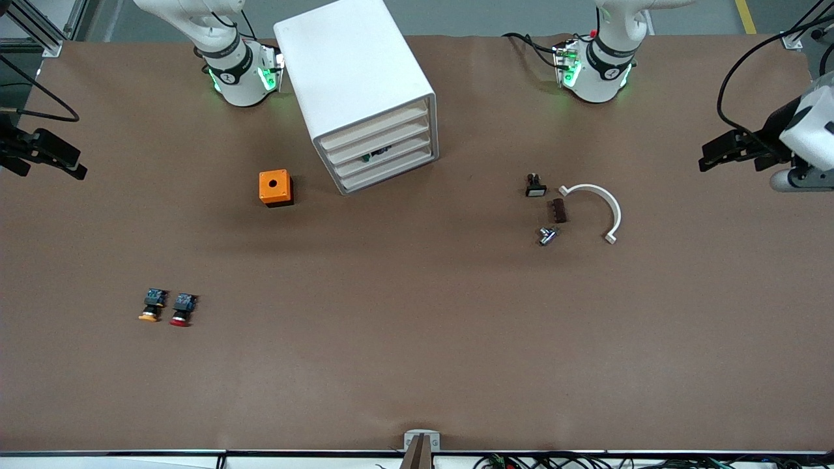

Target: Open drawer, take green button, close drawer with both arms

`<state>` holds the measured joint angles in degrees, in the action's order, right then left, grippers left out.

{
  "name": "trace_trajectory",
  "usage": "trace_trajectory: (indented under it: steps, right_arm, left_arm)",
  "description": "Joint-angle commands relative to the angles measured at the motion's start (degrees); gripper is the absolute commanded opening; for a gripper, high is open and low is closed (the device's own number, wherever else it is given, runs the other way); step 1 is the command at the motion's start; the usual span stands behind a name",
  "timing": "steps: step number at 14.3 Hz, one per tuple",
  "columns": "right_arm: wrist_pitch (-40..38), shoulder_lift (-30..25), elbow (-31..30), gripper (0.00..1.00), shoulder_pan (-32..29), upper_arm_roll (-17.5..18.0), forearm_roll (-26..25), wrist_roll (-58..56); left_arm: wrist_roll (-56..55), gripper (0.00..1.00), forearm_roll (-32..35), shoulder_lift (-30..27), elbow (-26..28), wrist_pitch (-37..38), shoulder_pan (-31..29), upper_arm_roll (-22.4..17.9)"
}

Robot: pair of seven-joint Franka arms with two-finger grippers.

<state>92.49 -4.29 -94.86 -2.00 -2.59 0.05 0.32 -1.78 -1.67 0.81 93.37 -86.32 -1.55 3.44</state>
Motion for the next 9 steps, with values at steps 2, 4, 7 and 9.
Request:
trace_trajectory:
  steps: [2,4,7,9]
  right_arm:
    - [-1.0,1.7,0.3,1.00,0.2,-0.1,0.1,0.7]
    - [-0.9,3.7,0.2,1.00,0.6,0.0,0.1,0.9]
    - [-0.6,5.7,0.4,1.00,0.8,0.0,0.1,0.8]
    - [-1.0,7.4,0.4,1.00,0.9,0.1,0.1,0.8]
  left_arm:
    - [0.1,1.00,0.7,4.0,-0.7,0.9,0.6,0.2]
    - [0.0,1.00,0.7,6.8,-0.7,0.9,1.5,0.3]
    - [-1.4,1.00,0.7,11.1,-0.7,1.1,4.7,0.7]
    - [-6.3,1.00,0.5,13.2,-1.3,1.1,7.6,0.8]
